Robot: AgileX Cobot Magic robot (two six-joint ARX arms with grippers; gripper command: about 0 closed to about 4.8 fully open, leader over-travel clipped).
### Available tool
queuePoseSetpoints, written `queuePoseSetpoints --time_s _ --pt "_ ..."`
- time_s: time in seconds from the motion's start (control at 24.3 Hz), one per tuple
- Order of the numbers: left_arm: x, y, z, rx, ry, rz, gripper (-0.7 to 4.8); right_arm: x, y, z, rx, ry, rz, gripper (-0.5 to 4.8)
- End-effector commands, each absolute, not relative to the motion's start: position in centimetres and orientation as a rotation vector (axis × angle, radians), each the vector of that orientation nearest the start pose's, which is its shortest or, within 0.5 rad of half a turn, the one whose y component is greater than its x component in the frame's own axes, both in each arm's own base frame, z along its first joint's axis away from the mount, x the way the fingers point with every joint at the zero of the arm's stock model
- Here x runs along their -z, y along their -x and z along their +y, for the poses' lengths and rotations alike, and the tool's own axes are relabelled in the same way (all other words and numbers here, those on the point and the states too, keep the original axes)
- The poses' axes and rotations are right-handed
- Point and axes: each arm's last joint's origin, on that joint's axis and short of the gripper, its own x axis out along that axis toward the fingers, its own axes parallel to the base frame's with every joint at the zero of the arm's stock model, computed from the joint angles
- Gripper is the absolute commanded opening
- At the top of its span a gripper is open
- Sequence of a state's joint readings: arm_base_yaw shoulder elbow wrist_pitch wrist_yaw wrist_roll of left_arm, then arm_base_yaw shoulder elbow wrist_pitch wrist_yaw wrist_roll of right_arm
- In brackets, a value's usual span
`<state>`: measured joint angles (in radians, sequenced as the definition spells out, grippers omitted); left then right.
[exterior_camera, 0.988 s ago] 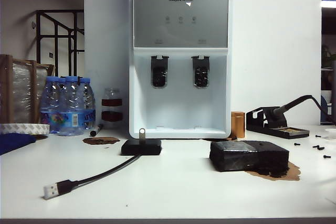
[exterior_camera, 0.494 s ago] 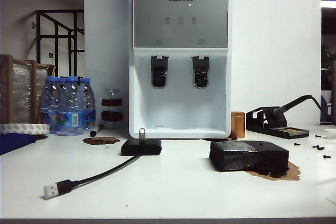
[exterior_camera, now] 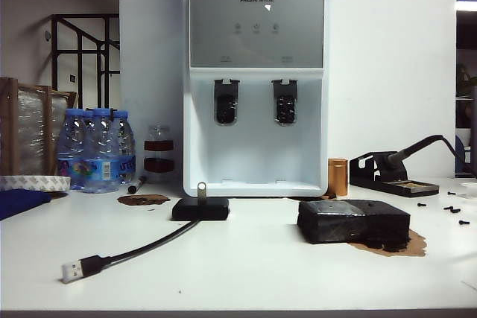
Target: Take the USB flash drive out of the black sponge and insert it into the slot on top of the black USB adpator box.
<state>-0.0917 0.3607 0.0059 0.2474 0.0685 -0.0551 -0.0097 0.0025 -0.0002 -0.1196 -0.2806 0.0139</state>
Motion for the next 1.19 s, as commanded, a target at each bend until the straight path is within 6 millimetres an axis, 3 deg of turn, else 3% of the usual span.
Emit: queuePoseSetpoints --time_s 0.04,0.49,1.19 --pt "-16.1 -11.8 -1.3 0.164 0.044 0.071 -0.04 -15.1 -9.6 0.7 -0.266 -0.032 0.119 0.00" --pt "-15.7 -9.6 -1.3 0.218 0.001 0.082 -0.04 -15.1 -9.6 0.7 -0.267 -0.032 0.119 0.00" --pt "-15.0 -9.5 -1.3 0.217 -0.002 0.152 -0.04 -15.1 -9.6 0.7 -0.269 -0.032 0.120 0.00"
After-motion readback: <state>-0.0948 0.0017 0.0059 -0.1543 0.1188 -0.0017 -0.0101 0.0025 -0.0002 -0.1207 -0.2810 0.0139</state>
